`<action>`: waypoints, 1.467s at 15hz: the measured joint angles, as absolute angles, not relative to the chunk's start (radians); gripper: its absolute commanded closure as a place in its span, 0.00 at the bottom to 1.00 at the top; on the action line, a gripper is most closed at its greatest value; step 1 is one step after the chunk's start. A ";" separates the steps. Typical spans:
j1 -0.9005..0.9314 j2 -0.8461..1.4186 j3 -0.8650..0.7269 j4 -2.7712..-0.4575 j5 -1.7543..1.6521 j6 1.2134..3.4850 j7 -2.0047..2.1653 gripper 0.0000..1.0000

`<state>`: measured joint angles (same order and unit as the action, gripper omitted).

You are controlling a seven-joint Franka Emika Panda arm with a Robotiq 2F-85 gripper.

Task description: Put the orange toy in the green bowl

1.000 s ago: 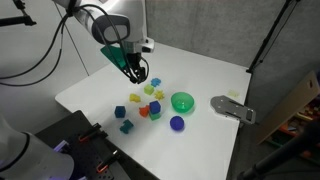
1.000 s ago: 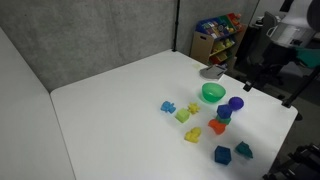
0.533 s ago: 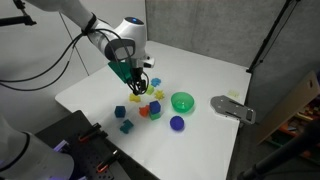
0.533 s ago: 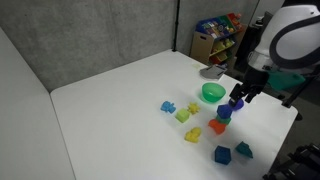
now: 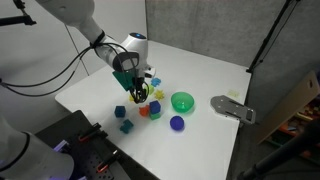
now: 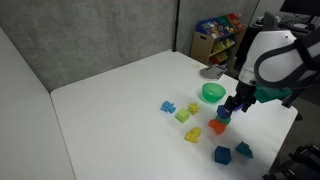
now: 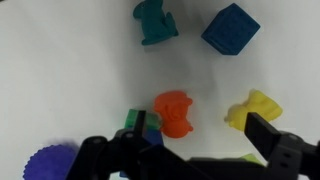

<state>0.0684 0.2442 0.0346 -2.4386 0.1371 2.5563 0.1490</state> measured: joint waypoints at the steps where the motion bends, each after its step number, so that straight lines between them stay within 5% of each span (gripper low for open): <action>1: 0.068 0.243 0.035 -2.439 0.137 2.556 0.149 0.00; 22: 0.220 0.662 -0.076 -2.278 0.040 2.876 0.315 0.00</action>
